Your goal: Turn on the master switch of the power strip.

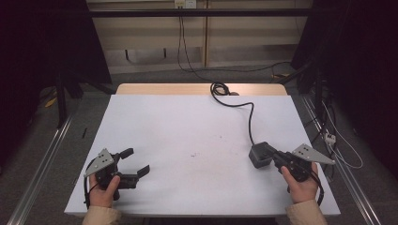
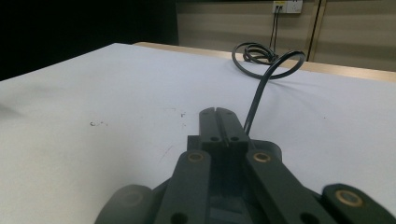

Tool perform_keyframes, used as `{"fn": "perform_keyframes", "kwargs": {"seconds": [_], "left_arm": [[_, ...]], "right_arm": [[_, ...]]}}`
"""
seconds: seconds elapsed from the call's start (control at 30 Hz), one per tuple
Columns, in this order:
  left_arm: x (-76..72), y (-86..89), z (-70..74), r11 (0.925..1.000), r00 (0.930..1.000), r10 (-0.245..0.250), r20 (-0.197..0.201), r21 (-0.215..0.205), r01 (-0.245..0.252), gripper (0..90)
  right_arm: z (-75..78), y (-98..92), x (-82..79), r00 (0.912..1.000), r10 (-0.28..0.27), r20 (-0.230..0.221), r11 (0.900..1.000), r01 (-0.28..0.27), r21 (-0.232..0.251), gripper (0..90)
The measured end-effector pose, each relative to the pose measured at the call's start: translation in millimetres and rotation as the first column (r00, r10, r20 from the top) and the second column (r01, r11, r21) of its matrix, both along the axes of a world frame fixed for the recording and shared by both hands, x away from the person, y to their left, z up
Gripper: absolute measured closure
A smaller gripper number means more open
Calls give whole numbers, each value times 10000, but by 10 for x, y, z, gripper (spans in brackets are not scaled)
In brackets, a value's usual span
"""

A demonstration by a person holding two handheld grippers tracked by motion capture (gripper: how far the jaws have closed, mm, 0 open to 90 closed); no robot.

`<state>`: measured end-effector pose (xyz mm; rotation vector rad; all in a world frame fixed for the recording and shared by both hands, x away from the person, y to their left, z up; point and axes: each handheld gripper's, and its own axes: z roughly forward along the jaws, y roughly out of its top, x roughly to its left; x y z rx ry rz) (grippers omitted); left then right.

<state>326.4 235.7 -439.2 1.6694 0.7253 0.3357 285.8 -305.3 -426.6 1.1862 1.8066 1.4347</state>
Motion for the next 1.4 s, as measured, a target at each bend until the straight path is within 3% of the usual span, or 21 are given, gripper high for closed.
{"fn": "perform_keyframes", "kwargs": {"seconds": [1.4], "left_arm": [[-7, -1, -2, 10000, 10000, -39, -47, 18, 39, 32]], "right_arm": [[-94, -57, 55, 9990, -267, -355, 9989, 253, -384, 900]]}}
